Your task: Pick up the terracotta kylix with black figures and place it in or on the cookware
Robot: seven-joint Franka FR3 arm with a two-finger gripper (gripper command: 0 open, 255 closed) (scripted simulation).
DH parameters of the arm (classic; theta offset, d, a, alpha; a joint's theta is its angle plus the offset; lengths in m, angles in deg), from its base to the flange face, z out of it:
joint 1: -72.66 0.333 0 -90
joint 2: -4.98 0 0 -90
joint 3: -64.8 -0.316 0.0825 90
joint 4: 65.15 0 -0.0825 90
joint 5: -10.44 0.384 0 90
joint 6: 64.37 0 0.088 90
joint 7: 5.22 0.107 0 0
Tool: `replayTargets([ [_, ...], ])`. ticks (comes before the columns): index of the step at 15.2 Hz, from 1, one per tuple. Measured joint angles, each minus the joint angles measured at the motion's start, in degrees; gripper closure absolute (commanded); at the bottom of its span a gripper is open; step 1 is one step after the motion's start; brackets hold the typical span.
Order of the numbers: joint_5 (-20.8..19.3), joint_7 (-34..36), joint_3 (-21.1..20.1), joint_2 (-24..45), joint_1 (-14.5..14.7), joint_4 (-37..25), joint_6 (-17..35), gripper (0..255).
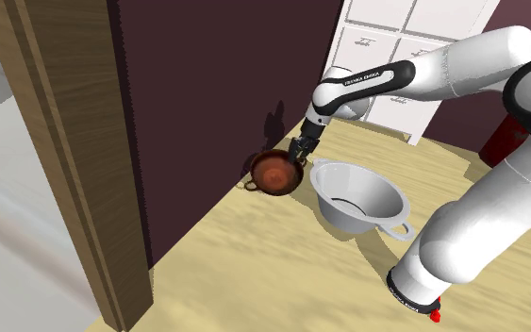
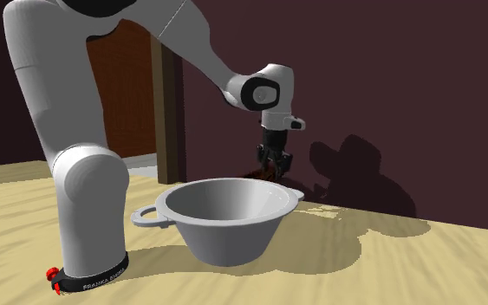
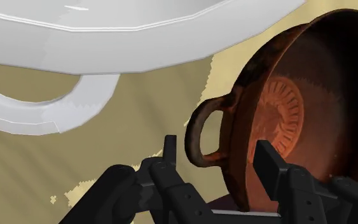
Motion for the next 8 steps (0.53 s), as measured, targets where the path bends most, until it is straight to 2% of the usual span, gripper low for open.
replayTargets([
  [8, -1.3, 1.5, -0.1, -2.6, -0.3, -3.6, -6.1, 255],
])
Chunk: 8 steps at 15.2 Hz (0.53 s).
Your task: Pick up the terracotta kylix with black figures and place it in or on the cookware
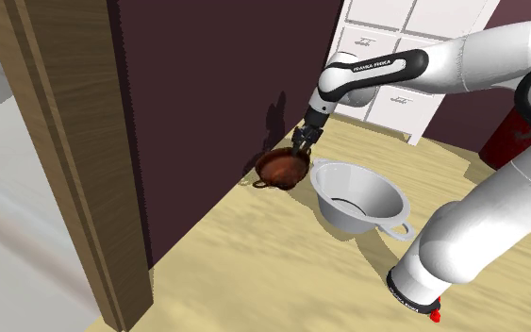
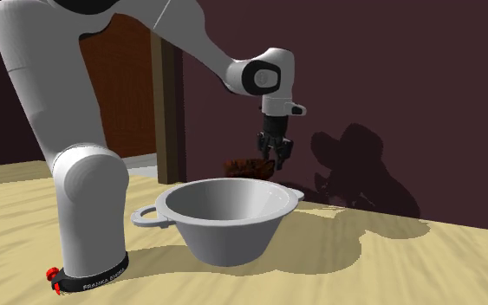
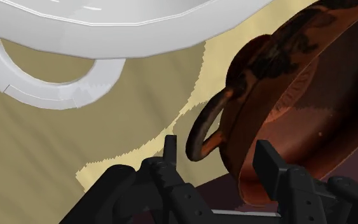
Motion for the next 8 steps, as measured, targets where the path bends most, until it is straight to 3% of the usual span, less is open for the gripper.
replayTargets([
  [8, -0.8, 1.4, -0.2, -1.5, -0.1, -4.8, -6.2, 255],
])
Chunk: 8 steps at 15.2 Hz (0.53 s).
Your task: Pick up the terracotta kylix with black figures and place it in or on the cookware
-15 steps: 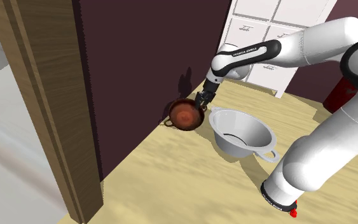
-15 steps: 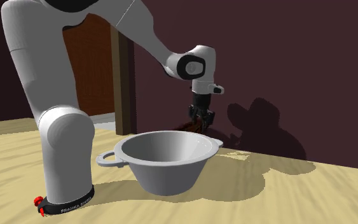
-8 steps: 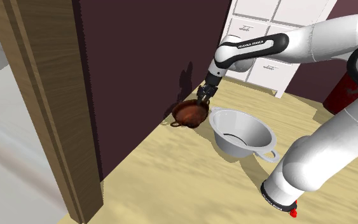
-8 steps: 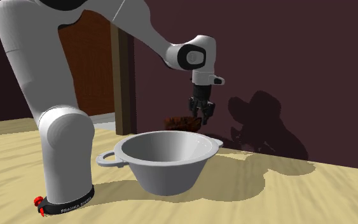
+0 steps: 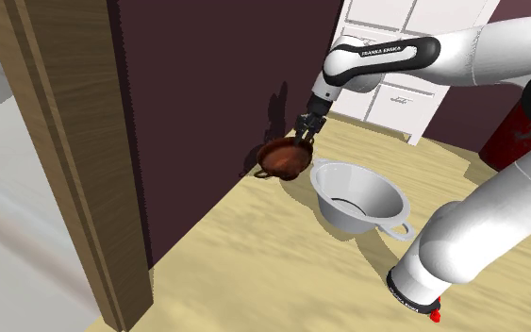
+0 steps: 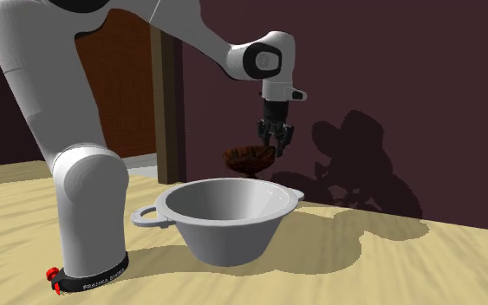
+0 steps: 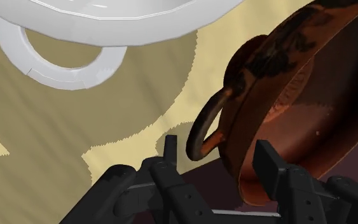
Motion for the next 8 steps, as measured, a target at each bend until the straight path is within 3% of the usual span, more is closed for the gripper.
replayTargets([
  [8, -0.6, 1.2, -0.2, -1.2, -0.1, -4.9, -6.0, 255],
])
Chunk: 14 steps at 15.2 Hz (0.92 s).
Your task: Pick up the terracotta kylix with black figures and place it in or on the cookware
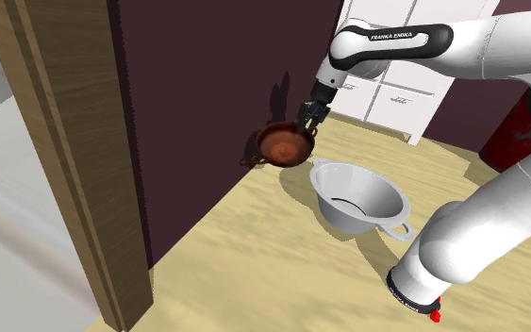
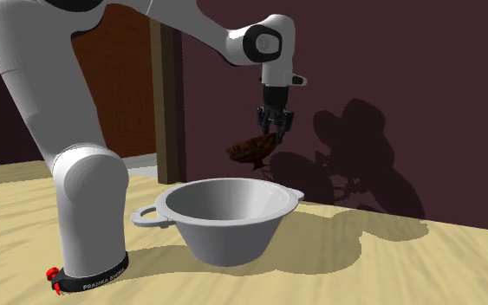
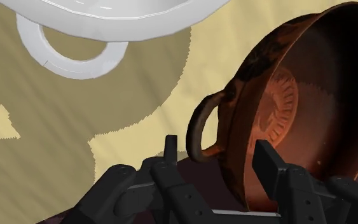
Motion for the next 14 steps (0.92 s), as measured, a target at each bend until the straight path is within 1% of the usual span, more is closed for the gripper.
replayTargets([
  [2, -0.1, 0.2, 0.0, 0.0, 0.0, -1.4, -1.4, 255],
  [3, -0.3, 0.0, 0.2, -0.9, -0.2, -1.1, -2.1, 255],
  [9, -2.7, -3.3, 2.7, -9.6, -2.7, 4.7, -5.3, 255],
  [12, -4.5, -5.5, 4.2, -15.1, -4.5, 9.1, -6.6, 255],
  [14, -5.8, -7.1, 5.5, -18.3, -5.7, 10.7, -8.3, 255],
])
